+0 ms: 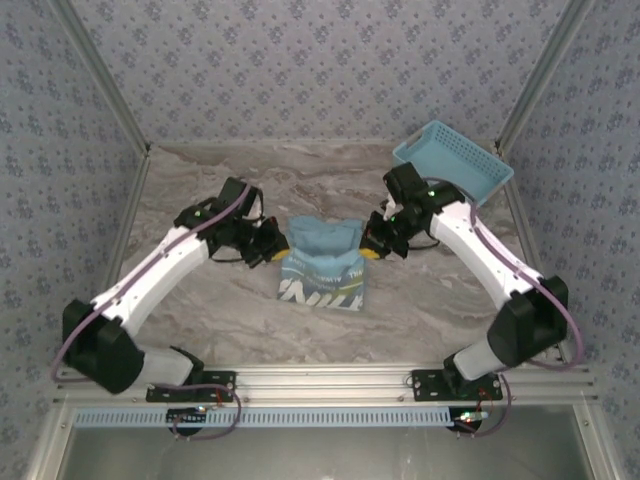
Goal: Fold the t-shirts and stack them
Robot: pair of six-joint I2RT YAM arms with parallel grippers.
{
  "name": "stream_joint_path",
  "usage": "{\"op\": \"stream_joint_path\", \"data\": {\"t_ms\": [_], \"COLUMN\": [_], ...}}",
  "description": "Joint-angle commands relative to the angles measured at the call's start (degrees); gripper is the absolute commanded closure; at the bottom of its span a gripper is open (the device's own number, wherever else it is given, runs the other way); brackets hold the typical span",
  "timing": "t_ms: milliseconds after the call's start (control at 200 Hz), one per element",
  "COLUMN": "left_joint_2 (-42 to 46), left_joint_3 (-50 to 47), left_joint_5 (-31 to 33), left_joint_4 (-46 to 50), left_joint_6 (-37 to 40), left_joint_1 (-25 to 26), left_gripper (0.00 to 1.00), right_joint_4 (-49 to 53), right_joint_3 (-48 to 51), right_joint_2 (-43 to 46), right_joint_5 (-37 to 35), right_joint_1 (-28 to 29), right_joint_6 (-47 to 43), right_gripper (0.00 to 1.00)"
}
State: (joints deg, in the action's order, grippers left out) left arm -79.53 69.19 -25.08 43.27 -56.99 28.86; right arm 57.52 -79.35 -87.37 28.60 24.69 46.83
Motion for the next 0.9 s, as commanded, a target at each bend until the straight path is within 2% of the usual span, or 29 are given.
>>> {"op": "stream_joint_path", "data": {"t_ms": [0, 175, 335, 455, 590, 645, 719, 784, 824, 894], "left_joint_2": [-8.4, -25.3, -41.6, -49.4, -53.5, -54.5, -54.3, -52.1, -49.9, -44.6], "left_joint_3": [7.0, 17.2, 31.2, 38.8, 45.0, 46.3, 47.0, 47.2, 47.2, 45.5], "left_joint_5": [-1.7, -4.1, -4.5, -5.2, -4.5, -4.8, -4.9, -2.9, -0.6, 3.7], "left_joint_4": [0.4, -3.6, -2.2, -1.9, -0.2, 0.0, -0.4, -0.1, 1.1, 2.8], "left_joint_6": [1.8, 3.2, 5.5, 5.6, 6.0, 5.9, 6.2, 7.4, 8.5, 9.9], "left_joint_1": [-4.0, -8.4, -10.5, -11.4, -12.1, -12.7, -13.0, -13.0, -12.9, -12.5], "left_gripper": [1.00, 1.00, 1.00, 1.00, 1.00, 1.00, 0.83, 0.63, 0.54, 0.46], "right_joint_4": [-4.1, -8.4, -10.1, -9.9, -13.5, -15.0, -15.8, -14.2, -14.3, -16.1], "right_joint_3": [-5.2, -15.5, -25.5, -29.9, -30.2, -30.6, -31.1, -31.6, -30.9, -27.1], "right_joint_2": [-8.4, -23.8, -36.5, -41.1, -43.7, -44.4, -44.5, -43.8, -42.5, -37.8], "right_joint_5": [2.2, 2.7, 2.1, -0.5, 0.7, 1.5, 0.9, 0.0, -1.4, -4.5], "right_joint_1": [-4.0, -7.5, -9.5, -10.6, -11.8, -12.1, -12.0, -12.2, -12.4, -12.2], "right_joint_6": [-3.2, -5.9, -6.1, -5.9, -3.4, -2.8, -3.2, -5.4, -6.6, -7.1], "right_gripper": [1.00, 1.00, 1.00, 1.00, 1.00, 0.87, 0.68, 0.60, 0.57, 0.53]}}
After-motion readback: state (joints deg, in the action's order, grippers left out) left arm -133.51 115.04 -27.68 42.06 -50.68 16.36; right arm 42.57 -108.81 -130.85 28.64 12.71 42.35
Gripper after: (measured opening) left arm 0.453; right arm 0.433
